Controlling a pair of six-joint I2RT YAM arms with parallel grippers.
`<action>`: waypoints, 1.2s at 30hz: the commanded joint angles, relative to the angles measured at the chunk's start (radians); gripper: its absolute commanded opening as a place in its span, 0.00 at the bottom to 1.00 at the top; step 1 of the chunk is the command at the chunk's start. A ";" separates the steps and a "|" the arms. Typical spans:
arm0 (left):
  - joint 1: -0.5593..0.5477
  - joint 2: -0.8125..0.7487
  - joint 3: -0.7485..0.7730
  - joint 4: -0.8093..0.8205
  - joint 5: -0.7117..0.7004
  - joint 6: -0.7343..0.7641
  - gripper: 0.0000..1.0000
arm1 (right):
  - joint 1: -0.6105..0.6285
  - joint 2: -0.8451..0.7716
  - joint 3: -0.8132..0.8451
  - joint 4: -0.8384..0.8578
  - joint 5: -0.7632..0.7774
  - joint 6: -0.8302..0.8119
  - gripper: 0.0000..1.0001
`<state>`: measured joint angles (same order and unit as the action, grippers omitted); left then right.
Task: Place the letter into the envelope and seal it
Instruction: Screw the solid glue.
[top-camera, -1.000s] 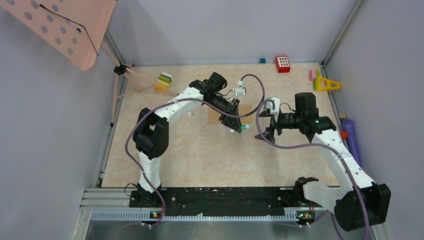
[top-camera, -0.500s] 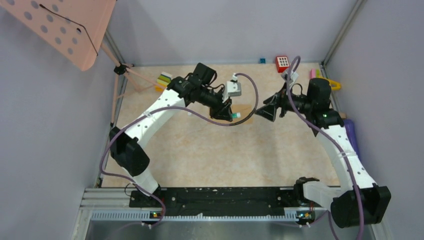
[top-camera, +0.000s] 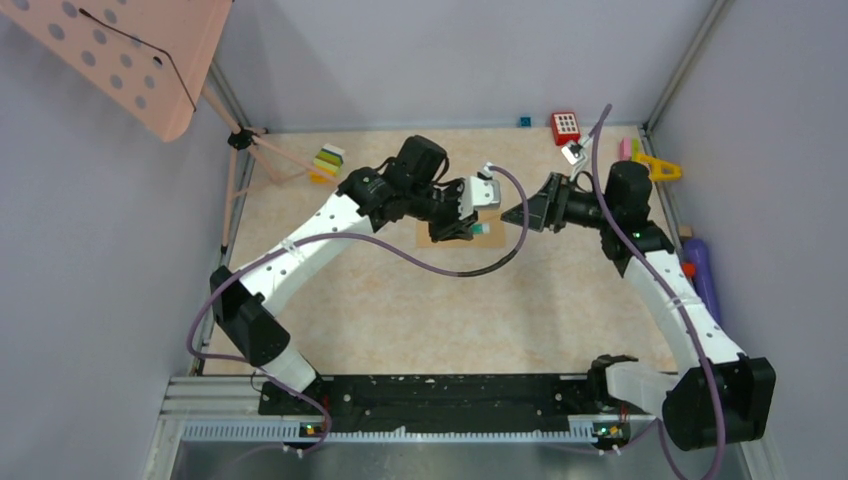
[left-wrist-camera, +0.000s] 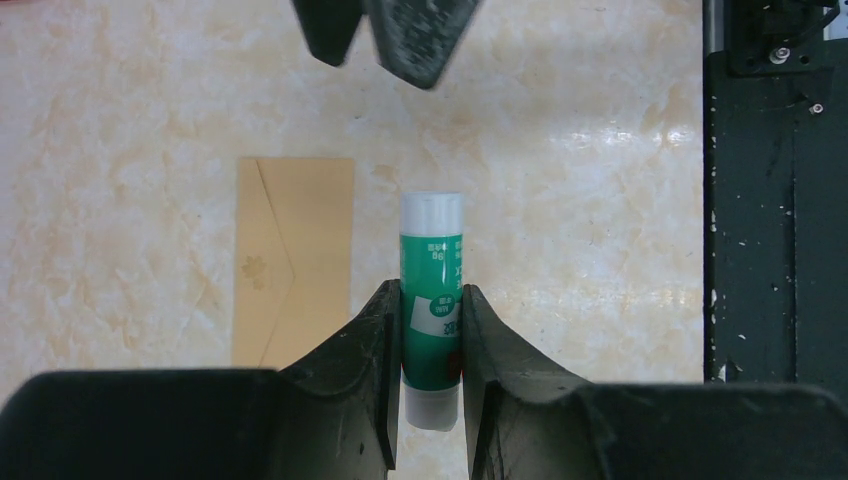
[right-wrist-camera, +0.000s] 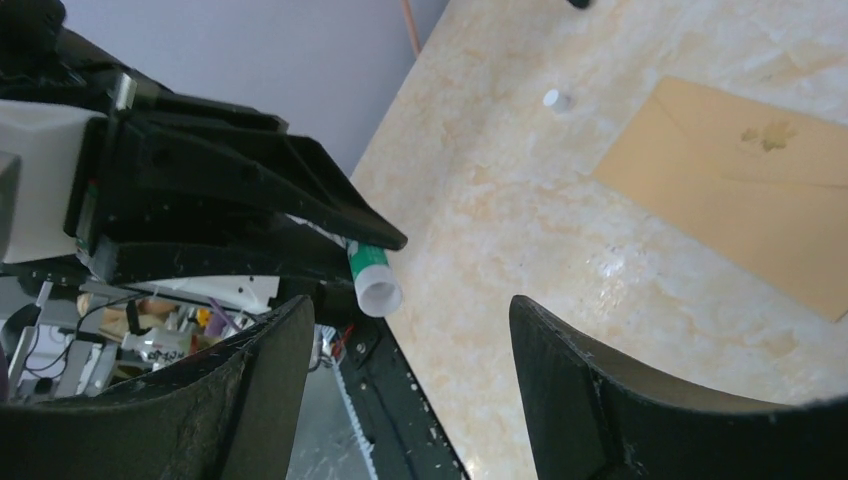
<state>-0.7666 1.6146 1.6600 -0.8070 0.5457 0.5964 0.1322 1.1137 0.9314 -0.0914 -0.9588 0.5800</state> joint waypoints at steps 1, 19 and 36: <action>0.000 -0.007 0.008 0.055 -0.018 -0.017 0.08 | 0.041 -0.032 -0.055 0.071 -0.002 0.067 0.70; -0.002 0.034 0.047 0.039 0.040 -0.048 0.07 | 0.107 0.022 -0.078 0.160 -0.005 0.073 0.65; -0.005 0.033 0.047 0.032 0.053 -0.050 0.06 | 0.146 0.040 -0.074 0.158 -0.035 0.041 0.28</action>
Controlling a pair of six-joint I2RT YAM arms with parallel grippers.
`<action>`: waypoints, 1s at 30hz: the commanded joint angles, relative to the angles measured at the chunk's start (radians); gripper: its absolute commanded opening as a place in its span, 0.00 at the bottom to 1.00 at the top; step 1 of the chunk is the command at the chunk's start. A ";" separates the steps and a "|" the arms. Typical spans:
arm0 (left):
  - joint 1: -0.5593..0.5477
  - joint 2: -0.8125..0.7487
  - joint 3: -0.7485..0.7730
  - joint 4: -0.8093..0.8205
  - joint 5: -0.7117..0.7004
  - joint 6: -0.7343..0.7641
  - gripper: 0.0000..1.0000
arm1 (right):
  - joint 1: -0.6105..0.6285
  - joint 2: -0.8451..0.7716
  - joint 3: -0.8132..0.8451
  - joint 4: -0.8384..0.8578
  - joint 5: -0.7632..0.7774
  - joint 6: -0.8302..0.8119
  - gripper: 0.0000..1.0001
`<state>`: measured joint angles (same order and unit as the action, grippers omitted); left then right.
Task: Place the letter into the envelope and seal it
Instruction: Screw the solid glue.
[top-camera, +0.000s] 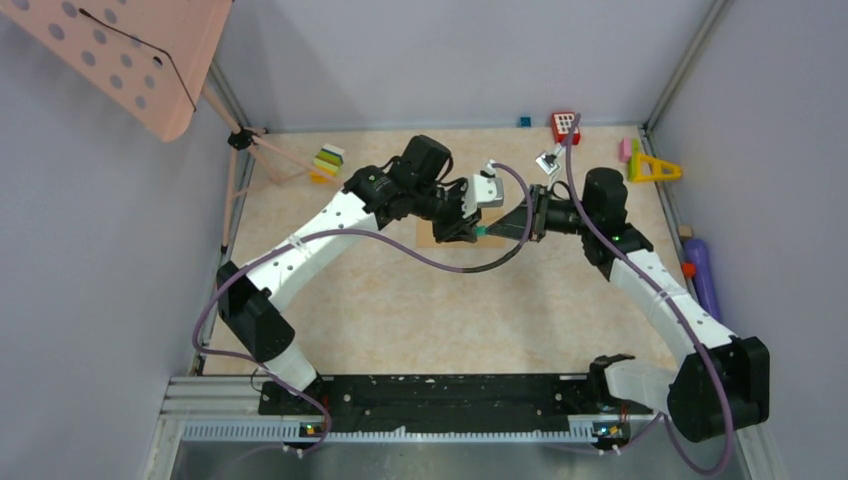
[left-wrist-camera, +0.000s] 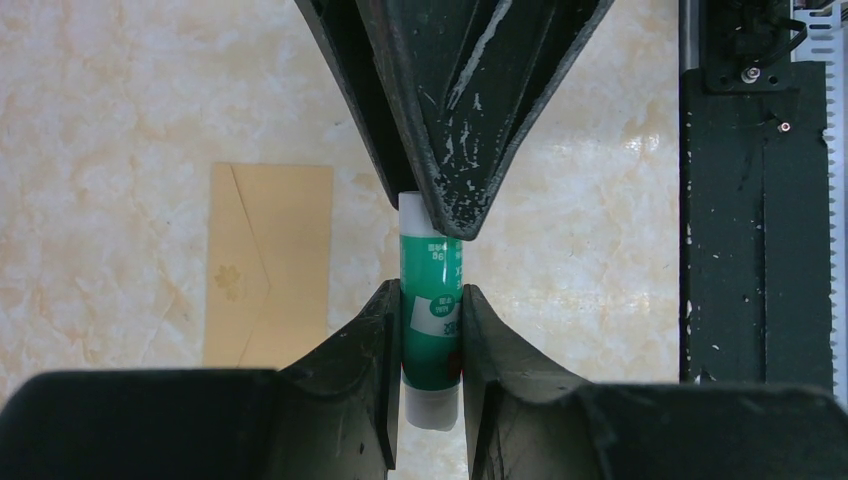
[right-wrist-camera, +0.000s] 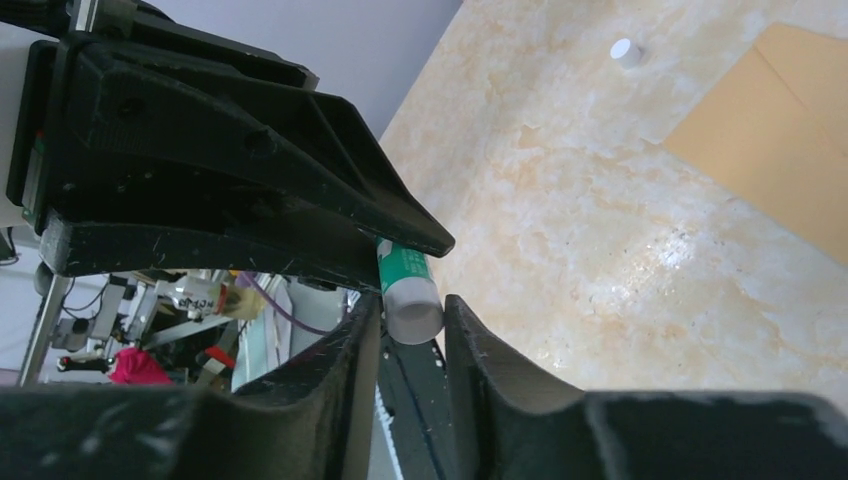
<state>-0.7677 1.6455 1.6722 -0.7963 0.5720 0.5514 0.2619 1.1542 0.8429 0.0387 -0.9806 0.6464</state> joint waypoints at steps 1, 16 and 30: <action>-0.004 0.002 0.034 0.022 0.029 -0.005 0.06 | 0.017 -0.001 0.019 0.022 -0.016 -0.035 0.25; 0.024 0.045 0.058 -0.077 0.326 -0.079 0.06 | 0.099 -0.066 0.116 -0.324 -0.028 -0.891 0.12; 0.057 0.040 0.046 -0.059 0.422 -0.116 0.06 | 0.090 -0.137 0.098 -0.348 -0.103 -1.000 0.78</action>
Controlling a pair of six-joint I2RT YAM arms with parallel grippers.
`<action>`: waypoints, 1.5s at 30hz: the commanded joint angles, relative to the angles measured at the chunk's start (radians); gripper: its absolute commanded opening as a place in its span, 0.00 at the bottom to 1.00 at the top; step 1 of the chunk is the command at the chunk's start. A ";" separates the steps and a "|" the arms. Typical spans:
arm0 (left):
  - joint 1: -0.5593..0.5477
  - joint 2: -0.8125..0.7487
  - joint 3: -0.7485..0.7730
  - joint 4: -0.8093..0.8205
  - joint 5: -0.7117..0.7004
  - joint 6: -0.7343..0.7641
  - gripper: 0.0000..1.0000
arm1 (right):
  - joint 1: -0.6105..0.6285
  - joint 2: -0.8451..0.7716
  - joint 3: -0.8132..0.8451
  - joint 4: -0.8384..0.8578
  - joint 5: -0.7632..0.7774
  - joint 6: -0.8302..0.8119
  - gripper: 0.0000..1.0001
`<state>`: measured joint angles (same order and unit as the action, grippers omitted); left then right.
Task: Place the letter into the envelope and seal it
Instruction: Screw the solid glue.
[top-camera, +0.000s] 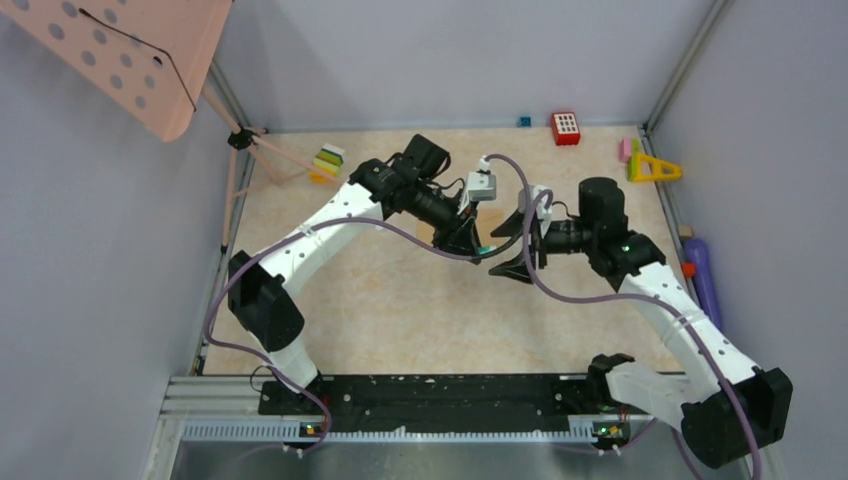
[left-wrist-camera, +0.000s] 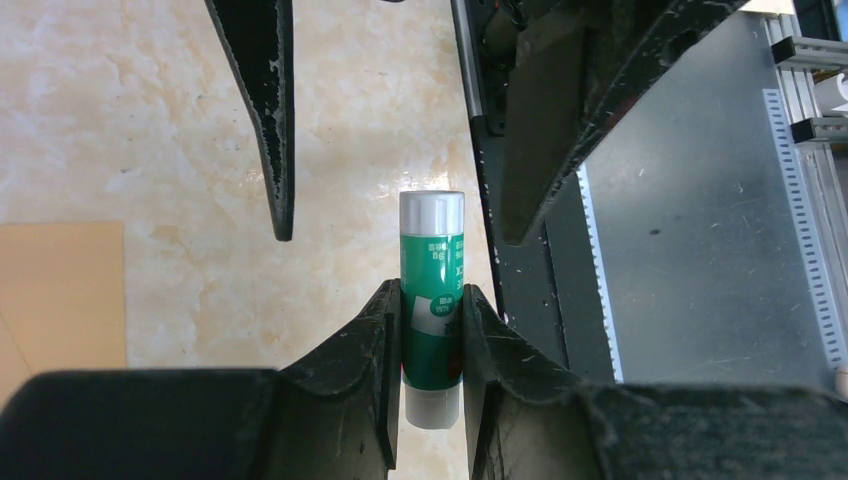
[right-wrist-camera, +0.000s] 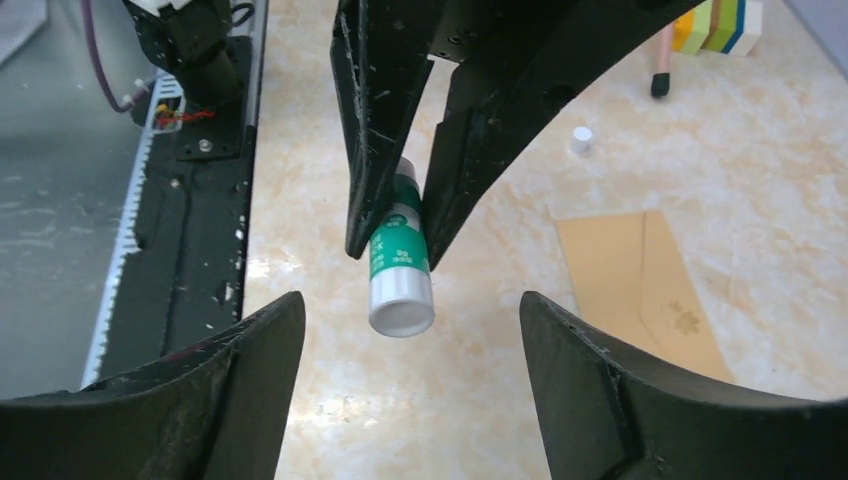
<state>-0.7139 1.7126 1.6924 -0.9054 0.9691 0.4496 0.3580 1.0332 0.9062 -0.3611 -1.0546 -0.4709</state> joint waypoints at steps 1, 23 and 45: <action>0.003 -0.035 0.020 0.058 0.008 -0.014 0.06 | -0.034 -0.014 0.040 0.063 -0.069 0.176 0.79; -0.098 -0.117 -0.049 0.145 -0.407 0.066 0.06 | -0.168 0.115 0.012 0.315 -0.075 1.072 0.72; -0.103 -0.091 -0.042 0.139 -0.404 0.073 0.04 | -0.123 0.128 -0.060 0.319 -0.032 1.074 0.43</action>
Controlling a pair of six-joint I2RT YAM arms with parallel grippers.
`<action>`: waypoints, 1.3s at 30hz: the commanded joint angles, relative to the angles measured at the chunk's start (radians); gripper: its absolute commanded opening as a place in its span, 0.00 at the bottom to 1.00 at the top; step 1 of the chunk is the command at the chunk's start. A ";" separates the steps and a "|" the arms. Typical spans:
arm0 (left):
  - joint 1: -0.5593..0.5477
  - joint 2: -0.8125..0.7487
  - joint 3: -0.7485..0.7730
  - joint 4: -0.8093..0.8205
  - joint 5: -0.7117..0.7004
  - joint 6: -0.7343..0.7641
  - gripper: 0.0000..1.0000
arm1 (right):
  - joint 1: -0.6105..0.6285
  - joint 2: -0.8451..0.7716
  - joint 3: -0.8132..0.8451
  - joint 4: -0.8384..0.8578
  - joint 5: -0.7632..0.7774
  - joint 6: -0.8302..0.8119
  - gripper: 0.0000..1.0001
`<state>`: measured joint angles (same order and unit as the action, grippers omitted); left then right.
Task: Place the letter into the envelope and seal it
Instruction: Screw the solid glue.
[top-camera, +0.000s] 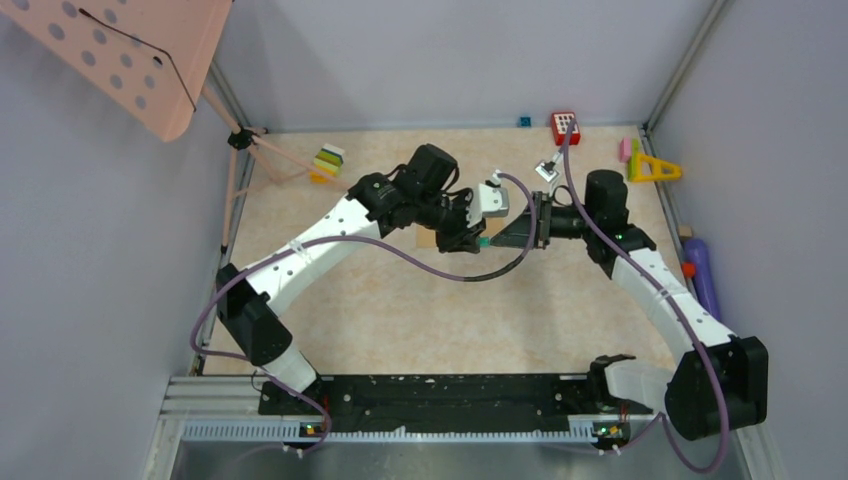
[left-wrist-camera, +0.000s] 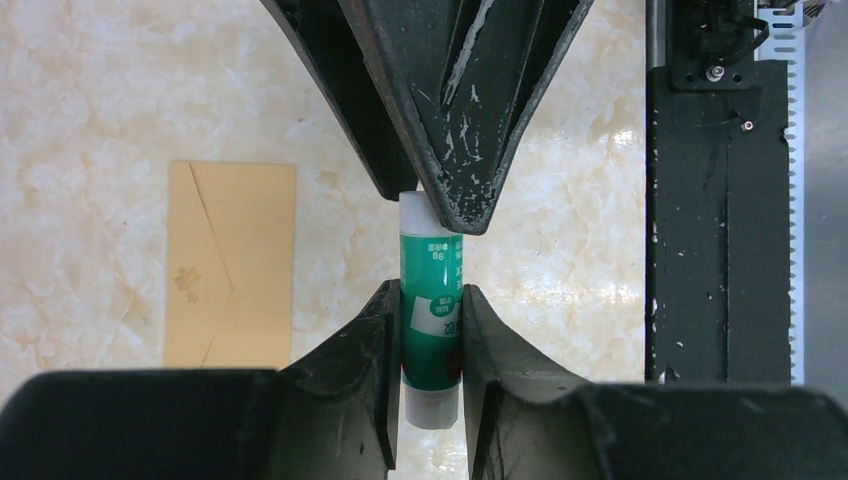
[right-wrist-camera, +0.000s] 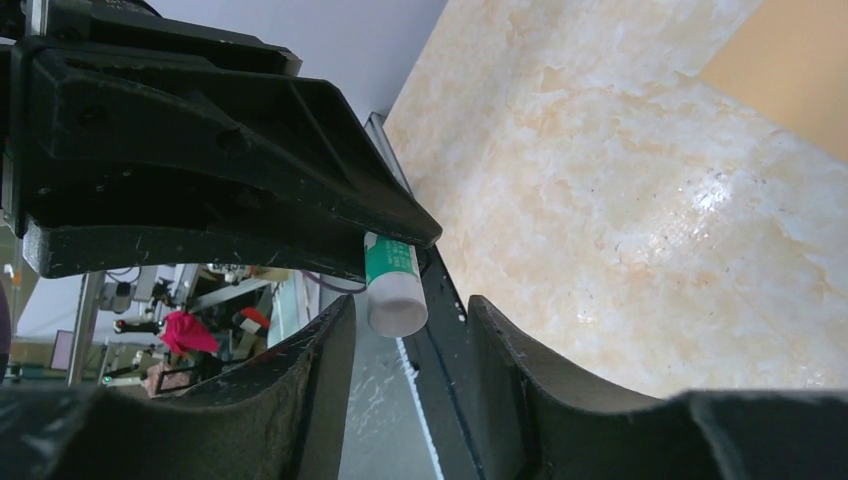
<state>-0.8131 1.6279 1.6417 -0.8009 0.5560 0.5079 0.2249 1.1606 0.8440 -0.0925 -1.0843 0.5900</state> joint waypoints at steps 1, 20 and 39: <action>-0.003 -0.007 0.009 0.034 0.010 0.014 0.04 | 0.011 -0.001 0.001 0.052 0.000 0.015 0.42; 0.015 0.023 0.006 0.012 0.185 -0.044 0.04 | 0.126 -0.049 0.111 -0.244 -0.026 -0.658 0.09; 0.101 0.126 0.016 0.024 0.601 -0.183 0.07 | 0.146 -0.172 0.150 -0.485 -0.027 -1.248 0.59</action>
<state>-0.7193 1.7653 1.6398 -0.8337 1.0889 0.3603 0.3527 1.0180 0.9447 -0.5716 -1.0981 -0.6243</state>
